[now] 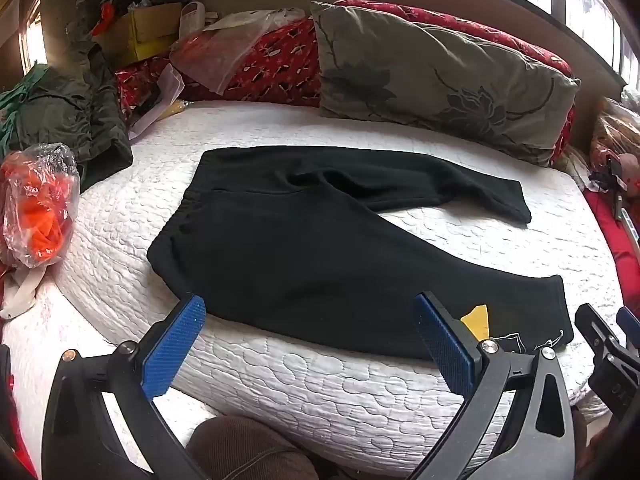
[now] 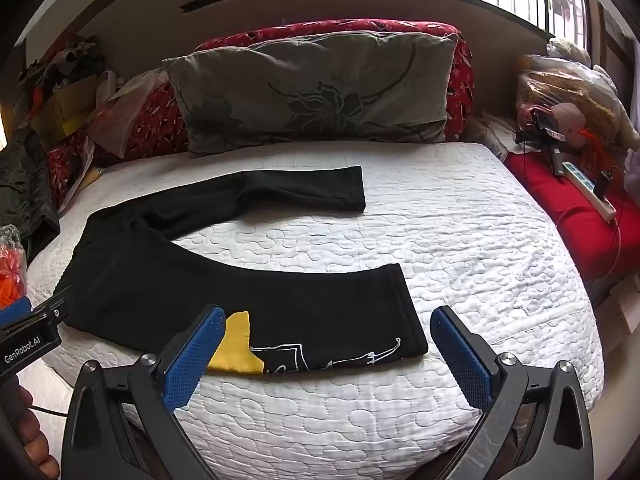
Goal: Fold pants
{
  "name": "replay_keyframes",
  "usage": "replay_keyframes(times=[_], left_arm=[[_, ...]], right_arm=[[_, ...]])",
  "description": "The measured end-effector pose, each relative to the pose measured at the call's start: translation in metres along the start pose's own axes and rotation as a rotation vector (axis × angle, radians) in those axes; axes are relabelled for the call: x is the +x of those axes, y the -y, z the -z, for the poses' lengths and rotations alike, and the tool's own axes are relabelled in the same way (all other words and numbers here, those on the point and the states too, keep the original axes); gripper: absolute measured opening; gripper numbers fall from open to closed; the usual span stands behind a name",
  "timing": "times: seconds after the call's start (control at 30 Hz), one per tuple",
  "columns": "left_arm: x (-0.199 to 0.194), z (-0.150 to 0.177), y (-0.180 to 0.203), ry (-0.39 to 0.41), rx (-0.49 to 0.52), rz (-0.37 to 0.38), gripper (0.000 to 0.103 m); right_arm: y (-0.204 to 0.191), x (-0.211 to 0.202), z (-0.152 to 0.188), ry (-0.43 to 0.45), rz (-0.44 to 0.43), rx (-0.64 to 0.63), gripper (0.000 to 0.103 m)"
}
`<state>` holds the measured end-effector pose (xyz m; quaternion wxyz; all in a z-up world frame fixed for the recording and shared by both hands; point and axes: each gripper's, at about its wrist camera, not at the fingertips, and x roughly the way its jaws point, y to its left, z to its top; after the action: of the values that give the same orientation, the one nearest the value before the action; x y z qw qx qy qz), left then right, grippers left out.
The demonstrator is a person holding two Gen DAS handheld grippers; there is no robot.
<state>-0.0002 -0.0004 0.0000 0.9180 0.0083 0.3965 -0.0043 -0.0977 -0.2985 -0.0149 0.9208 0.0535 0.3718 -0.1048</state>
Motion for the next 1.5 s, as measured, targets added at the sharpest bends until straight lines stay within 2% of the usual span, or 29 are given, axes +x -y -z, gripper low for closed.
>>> replay_keyframes(times=[0.6, 0.83, 1.03, 1.2, 1.3, 1.4, 1.5], left_arm=[[-0.005, -0.004, 0.014, -0.003, 0.036, 0.022, 0.103], [-0.006, -0.003, 0.009, -0.040, -0.032, 0.078, 0.103], [-0.008, -0.001, 0.011, 0.034, 0.032, 0.005, 0.103], [-0.003, -0.003, 0.009, 0.014, 0.023, 0.037, 0.103], [0.007, -0.005, 0.011, -0.044, 0.036, 0.041, 0.103], [0.010, -0.007, 0.012, -0.016, 0.045, 0.031, 0.103], [0.019, -0.016, 0.008, -0.042, 0.046, 0.039, 0.103]], right_arm=[[0.005, 0.003, 0.000, -0.006, 0.011, 0.007, 0.103], [0.005, 0.002, 0.001, 0.002, 0.014, 0.003, 0.103], [0.005, 0.001, 0.002, 0.009, 0.018, 0.004, 0.103], [0.006, 0.002, 0.003, -0.002, 0.016, 0.004, 0.103], [0.006, 0.005, 0.003, -0.013, 0.012, 0.003, 0.103], [0.005, 0.009, 0.001, -0.028, -0.001, -0.003, 0.103], [0.004, 0.015, -0.005, -0.043, -0.010, -0.016, 0.103]])
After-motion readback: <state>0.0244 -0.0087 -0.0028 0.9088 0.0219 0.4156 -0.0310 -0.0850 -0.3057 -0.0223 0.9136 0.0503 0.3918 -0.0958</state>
